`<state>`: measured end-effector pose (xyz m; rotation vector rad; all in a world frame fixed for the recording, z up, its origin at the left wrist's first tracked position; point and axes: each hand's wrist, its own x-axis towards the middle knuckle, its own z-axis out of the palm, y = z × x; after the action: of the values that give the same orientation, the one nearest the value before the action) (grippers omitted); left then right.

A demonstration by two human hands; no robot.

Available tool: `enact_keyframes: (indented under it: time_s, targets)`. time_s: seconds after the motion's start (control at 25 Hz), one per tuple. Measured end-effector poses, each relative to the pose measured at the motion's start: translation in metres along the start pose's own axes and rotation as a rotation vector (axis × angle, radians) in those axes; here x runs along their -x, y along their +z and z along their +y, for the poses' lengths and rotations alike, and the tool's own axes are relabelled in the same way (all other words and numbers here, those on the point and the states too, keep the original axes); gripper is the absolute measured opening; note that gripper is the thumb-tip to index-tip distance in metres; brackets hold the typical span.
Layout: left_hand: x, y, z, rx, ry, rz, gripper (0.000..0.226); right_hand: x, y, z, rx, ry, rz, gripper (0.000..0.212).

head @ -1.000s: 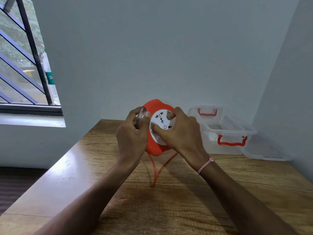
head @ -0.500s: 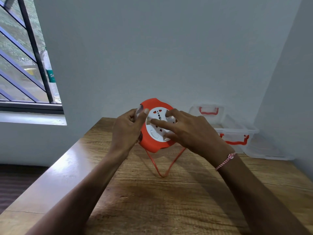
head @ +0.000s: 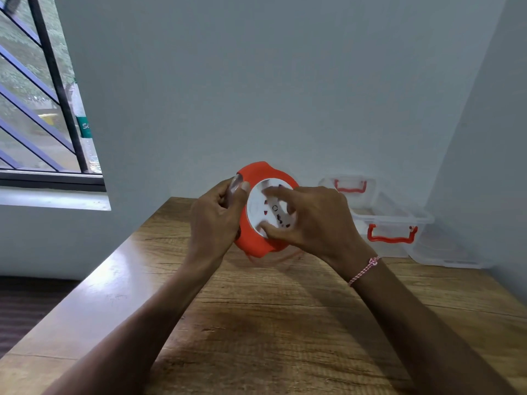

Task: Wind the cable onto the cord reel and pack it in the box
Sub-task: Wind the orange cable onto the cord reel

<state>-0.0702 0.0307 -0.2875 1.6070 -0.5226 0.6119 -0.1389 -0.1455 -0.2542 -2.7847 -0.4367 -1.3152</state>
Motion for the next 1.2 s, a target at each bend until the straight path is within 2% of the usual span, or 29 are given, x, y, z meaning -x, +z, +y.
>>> enact_keyframes:
  time_s: [0.12,0.24,0.32,0.44,0.52,0.6,0.68,0.76,1.0,1.12,1.2]
  targets:
    - [0.005,0.007,0.006,0.062,-0.005,0.035,0.040,-0.005,0.007,-0.009,-0.226,0.328,0.148,0.065]
    - [0.009,0.008,0.010,0.090,-0.013,0.035,0.038,-0.006,0.016,-0.018,-0.313,0.529,0.154,0.056]
    - [0.007,0.007,0.007,0.084,-0.022,0.024,0.037,-0.005,0.017,-0.015,-0.235,0.466,0.135,0.056]
    - [0.003,0.005,0.003,0.057,-0.016,0.017,0.046,-0.001,0.011,0.001,-0.014,0.175,0.087,0.055]
    - [0.000,0.002,-0.001,0.046,0.001,0.029,0.049,0.001,0.005,0.013,0.059,-0.018,-0.008,0.050]
    - [-0.003,-0.001,-0.002,0.040,0.015,0.021,0.044,0.004,0.002,0.019,0.149,-0.188,-0.142,0.054]
    - [-0.004,-0.002,-0.002,0.041,0.019,-0.002,0.031,0.005,0.003,0.020,0.234,-0.275,-0.238,0.066]
    - [-0.002,-0.002,-0.001,0.041,0.023,-0.019,0.019,0.004,0.002,0.017,0.250,-0.265,-0.209,0.068]
    - [0.000,-0.001,0.002,0.010,0.061,0.036,0.016,0.005,0.005,0.006,0.138,-0.163,0.023,0.056]
    - [0.002,0.000,0.004,0.010,0.069,0.069,0.010,0.005,0.008,-0.001,0.048,-0.054,0.049,0.062]
    - [0.004,0.003,0.007,0.006,0.093,0.101,0.011,0.001,0.010,-0.008,-0.052,0.080,0.105,0.065]
